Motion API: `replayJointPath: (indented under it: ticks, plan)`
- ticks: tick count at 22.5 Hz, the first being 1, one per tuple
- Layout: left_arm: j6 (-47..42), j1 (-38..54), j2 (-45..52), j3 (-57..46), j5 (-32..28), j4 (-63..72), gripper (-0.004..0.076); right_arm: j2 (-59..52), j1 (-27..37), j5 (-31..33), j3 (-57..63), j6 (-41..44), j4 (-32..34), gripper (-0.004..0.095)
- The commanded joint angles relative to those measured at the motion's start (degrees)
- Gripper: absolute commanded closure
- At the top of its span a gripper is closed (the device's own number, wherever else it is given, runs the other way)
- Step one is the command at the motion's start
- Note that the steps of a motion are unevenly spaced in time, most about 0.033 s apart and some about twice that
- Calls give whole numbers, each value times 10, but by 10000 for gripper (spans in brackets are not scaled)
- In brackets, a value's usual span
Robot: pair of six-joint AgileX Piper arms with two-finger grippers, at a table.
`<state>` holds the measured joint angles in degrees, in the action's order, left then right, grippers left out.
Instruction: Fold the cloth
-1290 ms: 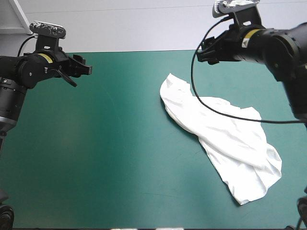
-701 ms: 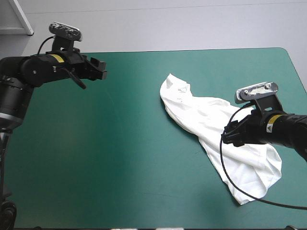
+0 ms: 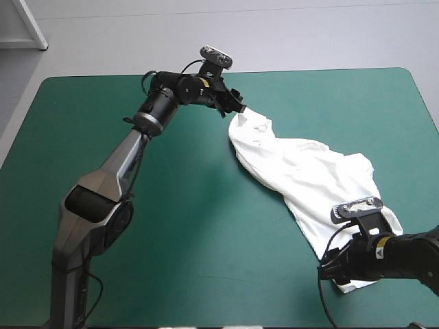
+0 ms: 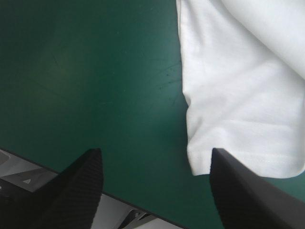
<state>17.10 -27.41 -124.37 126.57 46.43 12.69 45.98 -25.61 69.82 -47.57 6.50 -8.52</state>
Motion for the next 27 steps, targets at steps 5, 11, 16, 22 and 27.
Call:
replayJointPath:
  ticks: [5,11,16,22,27]
  plan:
    - [-61,-6,-76,114,-1,-35,265,-76,2,-21,29,-1,-66,305]
    - [-63,-6,-91,115,24,-45,269,-104,2,-21,30,20,-52,305]
    - [13,-6,-129,114,88,79,465,-104,2,-21,30,26,-11,305]
    - [36,-10,-145,114,87,100,704,-104,2,-21,30,41,-4,305]
    - [36,-11,-146,119,101,102,705,-104,2,-21,30,33,-22,305]
